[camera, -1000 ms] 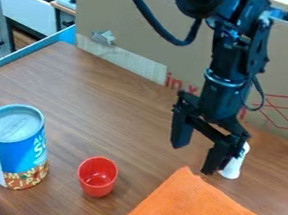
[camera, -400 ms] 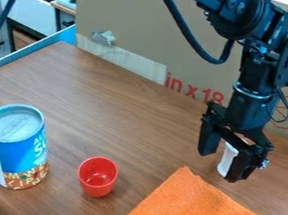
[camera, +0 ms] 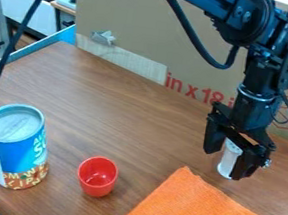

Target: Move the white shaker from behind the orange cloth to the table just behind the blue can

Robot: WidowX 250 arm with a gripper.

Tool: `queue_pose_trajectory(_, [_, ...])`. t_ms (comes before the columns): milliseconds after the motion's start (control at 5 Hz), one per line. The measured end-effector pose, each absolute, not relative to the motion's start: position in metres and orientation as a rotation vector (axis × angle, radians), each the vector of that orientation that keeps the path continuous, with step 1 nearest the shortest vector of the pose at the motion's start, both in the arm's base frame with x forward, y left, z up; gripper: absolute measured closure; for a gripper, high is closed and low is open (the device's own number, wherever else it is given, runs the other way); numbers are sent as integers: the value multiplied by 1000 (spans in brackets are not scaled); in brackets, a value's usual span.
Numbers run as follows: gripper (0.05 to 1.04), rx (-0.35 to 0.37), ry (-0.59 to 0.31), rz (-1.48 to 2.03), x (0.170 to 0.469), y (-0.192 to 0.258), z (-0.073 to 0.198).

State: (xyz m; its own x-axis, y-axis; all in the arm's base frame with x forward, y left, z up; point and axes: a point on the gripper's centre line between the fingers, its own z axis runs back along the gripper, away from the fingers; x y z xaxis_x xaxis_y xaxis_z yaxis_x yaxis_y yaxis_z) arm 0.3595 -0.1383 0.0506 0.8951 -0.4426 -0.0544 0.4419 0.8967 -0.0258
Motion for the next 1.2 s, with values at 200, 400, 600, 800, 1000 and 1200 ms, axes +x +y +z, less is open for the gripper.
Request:
queue_pose_trajectory(200, [76,-24,6,-465,367,-141,50])
queue_pose_trajectory(400, [132,-45,-9,-474,368,-144,47])
queue_pose_trajectory(600, [410,-57,30,-469,368,-147,38])
queue_pose_trajectory(800, [491,-35,11,-418,371,-144,37])
queue_pose_trajectory(1000, [492,-22,1,-362,361,-137,38])
queue_pose_trajectory(1200, [492,-37,-59,-314,343,-122,77])
